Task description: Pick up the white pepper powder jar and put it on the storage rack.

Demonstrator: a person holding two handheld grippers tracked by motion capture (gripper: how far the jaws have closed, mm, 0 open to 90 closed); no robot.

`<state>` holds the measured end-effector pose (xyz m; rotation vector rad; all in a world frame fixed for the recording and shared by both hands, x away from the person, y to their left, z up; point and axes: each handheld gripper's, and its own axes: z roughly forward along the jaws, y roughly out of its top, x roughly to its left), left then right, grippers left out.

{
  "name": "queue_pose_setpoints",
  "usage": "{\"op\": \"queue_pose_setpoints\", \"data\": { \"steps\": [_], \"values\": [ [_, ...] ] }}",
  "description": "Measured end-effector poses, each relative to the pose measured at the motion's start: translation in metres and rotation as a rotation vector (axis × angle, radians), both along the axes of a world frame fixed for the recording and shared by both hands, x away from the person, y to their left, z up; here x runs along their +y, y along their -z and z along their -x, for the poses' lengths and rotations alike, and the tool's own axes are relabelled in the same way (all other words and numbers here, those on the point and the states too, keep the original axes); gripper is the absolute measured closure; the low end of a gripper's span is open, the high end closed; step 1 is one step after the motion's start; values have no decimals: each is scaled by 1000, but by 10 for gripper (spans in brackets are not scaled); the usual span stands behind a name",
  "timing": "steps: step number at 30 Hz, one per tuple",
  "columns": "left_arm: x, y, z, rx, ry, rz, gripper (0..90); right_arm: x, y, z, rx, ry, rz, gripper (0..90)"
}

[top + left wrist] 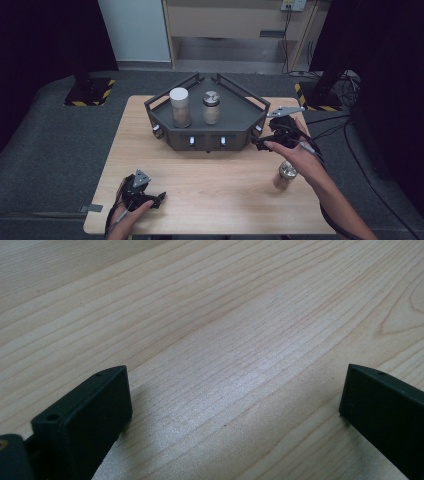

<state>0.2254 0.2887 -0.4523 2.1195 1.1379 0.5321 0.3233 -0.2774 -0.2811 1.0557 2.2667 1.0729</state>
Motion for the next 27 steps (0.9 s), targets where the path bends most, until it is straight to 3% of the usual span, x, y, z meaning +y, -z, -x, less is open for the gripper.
{"op": "queue_pose_setpoints", "data": {
  "steps": [27],
  "values": [
    [0,0,0,0,0,0,0,-37,23,23,9,36,-26,36]
  ]
}}
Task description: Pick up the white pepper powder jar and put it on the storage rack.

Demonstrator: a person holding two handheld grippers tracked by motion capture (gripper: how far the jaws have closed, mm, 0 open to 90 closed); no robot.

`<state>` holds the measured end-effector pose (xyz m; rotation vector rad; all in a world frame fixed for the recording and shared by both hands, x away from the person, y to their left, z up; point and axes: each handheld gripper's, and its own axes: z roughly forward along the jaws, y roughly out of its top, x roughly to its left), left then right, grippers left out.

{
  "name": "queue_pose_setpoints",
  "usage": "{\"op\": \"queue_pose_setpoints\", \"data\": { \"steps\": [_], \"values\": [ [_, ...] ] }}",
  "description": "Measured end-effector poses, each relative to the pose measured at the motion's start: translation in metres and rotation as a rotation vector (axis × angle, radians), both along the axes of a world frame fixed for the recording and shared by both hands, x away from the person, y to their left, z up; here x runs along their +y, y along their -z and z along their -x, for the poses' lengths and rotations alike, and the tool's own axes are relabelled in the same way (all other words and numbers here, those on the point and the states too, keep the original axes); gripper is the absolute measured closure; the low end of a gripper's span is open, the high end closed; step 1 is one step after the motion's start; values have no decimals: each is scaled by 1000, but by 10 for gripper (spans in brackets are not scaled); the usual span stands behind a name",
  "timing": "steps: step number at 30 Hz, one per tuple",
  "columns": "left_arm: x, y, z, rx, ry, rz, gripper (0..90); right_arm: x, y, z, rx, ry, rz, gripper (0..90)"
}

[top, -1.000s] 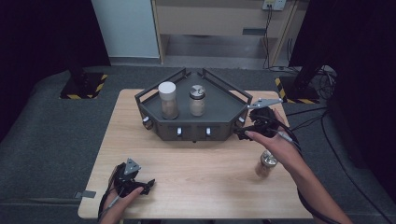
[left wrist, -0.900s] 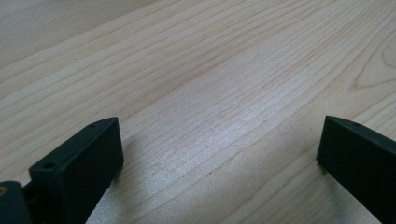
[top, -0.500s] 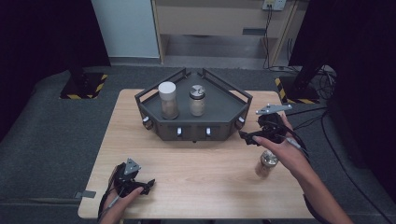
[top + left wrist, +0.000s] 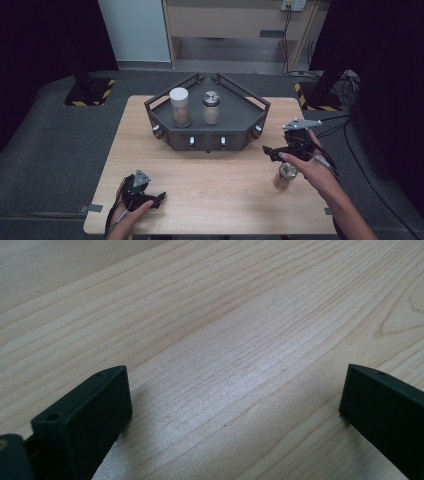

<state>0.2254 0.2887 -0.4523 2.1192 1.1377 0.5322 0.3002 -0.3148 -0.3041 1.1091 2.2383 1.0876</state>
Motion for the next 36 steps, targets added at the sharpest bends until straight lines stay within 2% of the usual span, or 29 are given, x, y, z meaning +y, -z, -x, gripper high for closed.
{"op": "queue_pose_setpoints", "data": {
  "steps": [9,26,36],
  "values": [
    [0,0,0,0,0,0,0,-10,6,7,2,14,-12,36],
    [0,0,0,0,0,0,0,-14,18,16,4,16,-4,36],
    [0,0,0,0,0,0,0,-25,26,21,2,23,-24,34]
  ]
}}
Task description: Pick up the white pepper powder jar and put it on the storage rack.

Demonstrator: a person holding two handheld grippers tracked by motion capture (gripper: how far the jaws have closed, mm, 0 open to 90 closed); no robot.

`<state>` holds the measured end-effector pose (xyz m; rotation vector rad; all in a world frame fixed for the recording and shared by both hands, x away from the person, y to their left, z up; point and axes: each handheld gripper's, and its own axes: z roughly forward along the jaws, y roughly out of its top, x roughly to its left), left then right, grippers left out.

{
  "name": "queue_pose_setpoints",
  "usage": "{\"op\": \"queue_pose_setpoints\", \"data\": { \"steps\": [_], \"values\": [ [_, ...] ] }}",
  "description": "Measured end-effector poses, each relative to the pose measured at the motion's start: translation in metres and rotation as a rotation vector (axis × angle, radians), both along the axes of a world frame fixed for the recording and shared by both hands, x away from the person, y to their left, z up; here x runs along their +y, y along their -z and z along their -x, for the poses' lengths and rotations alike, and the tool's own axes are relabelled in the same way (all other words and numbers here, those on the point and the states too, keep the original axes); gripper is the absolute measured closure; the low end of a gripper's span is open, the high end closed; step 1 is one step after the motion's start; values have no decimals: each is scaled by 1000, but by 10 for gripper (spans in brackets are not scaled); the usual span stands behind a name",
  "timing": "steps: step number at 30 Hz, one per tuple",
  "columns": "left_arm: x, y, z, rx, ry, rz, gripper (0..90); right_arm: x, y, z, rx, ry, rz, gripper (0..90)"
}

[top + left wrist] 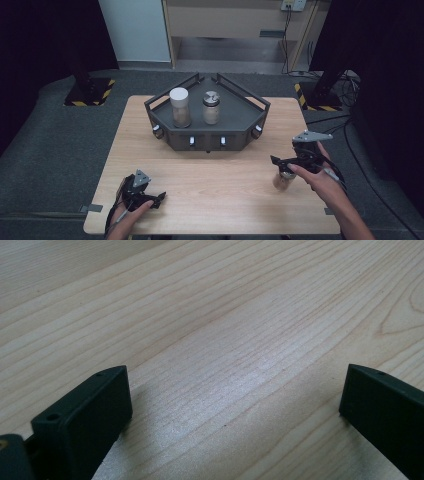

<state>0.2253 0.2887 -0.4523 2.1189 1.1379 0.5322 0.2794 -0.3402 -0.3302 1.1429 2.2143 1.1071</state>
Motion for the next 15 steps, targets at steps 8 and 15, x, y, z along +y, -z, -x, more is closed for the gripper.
{"op": "queue_pose_setpoints", "data": {
  "steps": [8,15],
  "values": [
    [0,0,0,0,0,0,0,-6,6,4,0,6,-1,33],
    [0,0,0,0,0,0,0,-11,11,8,9,14,-3,33]
  ]
}}
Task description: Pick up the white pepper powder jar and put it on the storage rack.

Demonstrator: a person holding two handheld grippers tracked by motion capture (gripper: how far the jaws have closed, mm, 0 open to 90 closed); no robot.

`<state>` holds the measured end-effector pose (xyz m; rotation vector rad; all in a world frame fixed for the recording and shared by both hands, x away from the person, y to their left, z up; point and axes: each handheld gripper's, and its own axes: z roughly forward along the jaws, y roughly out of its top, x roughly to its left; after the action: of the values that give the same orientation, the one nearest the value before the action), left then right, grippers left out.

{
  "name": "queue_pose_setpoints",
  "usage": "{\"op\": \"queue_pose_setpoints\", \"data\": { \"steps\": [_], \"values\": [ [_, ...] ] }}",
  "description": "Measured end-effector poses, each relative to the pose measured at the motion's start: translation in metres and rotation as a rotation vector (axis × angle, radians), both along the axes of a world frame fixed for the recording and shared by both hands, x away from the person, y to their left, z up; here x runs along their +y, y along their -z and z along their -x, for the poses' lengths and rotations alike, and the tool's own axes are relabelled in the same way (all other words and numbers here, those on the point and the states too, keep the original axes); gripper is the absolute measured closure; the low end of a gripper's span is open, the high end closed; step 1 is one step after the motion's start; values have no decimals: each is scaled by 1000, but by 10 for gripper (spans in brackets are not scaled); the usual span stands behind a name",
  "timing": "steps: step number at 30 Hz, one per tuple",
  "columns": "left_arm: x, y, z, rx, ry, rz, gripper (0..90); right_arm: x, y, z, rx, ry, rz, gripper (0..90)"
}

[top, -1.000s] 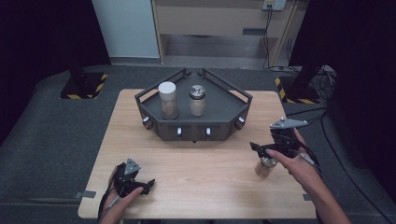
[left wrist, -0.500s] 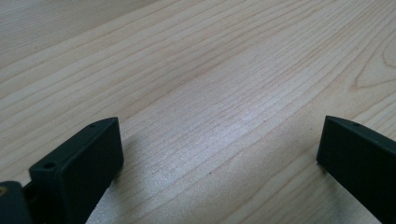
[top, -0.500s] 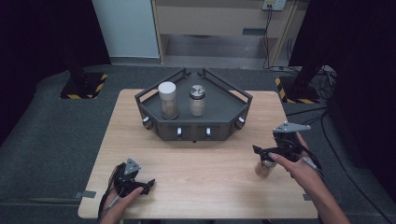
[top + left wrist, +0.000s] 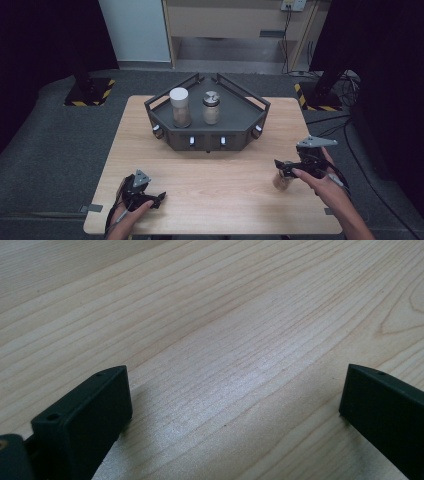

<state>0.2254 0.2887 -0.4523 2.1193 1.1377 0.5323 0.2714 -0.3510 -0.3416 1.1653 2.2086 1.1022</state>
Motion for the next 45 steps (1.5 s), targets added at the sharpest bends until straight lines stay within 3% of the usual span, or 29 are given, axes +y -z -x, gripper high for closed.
{"op": "queue_pose_setpoints", "data": {
  "steps": [25,45],
  "values": [
    [0,0,0,0,0,0,0,-11,18,9,17,-4,-9,32],
    [0,0,0,0,0,0,0,-20,38,13,58,17,-25,32]
  ]
}}
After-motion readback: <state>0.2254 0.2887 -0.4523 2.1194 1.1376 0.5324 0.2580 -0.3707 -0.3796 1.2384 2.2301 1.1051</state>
